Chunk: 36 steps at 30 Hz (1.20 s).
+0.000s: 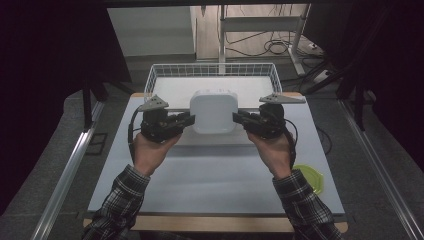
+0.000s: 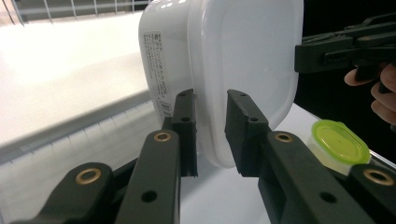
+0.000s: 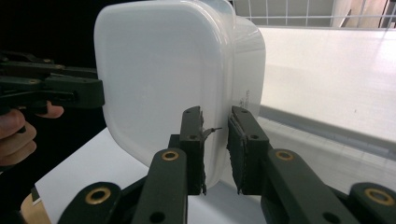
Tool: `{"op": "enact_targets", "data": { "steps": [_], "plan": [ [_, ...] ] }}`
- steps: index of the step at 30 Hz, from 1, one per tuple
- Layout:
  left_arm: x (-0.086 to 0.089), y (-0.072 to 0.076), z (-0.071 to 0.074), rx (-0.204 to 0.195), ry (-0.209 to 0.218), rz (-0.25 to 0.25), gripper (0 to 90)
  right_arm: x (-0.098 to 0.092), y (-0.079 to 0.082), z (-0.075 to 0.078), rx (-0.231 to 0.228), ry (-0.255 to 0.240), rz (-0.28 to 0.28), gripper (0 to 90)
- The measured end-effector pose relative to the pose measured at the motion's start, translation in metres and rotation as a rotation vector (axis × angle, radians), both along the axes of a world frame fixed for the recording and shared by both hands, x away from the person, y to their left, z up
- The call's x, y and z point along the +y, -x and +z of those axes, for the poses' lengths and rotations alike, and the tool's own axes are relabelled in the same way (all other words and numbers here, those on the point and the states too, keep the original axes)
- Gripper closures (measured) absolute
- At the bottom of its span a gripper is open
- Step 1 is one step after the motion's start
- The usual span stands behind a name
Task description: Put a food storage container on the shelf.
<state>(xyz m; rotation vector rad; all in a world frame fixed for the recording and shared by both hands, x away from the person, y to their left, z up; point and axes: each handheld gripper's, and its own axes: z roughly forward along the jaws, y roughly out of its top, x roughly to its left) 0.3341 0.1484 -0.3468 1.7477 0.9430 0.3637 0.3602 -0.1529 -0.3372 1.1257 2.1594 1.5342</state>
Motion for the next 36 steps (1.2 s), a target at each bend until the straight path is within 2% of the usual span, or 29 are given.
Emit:
{"op": "enact_targets", "data": {
  "steps": [6, 9, 12, 14, 21, 29, 36],
  "plan": [
    [0.003, -0.01, 0.008, -0.004, -0.002, 0.006, 74.5, 0.003, -0.008, 0.009, -0.007, -0.01, -0.003, 76.3],
    [0.004, -0.017, 0.009, 0.009, 0.005, 0.005, 74.4, 0.005, -0.013, 0.014, -0.012, -0.009, -0.007, 76.4],
    [0.007, -0.024, 0.007, 0.036, 0.033, 0.002, 74.5, 0.007, -0.017, 0.018, -0.016, -0.003, -0.009, 76.5],
    [0.008, -0.027, 0.008, 0.04, 0.052, -0.004, 74.3, 0.008, -0.02, 0.02, -0.018, 0.006, -0.014, 76.2],
    [0.008, -0.035, 0.013, 0.049, 0.057, -0.008, 72.1, 0.008, -0.031, 0.025, 0.001, -0.004, -0.012, 74.7],
    [0.007, -0.045, 0.019, 0.027, 0.028, -0.008, 66.4, 0.009, -0.043, 0.029, 0.025, -0.018, -0.004, 71.2],
    [0.008, -0.056, 0.02, 0.039, 0.051, -0.017, 62.7, 0.012, -0.054, 0.03, 0.029, -0.025, -0.002, 65.9]
  ]
}}
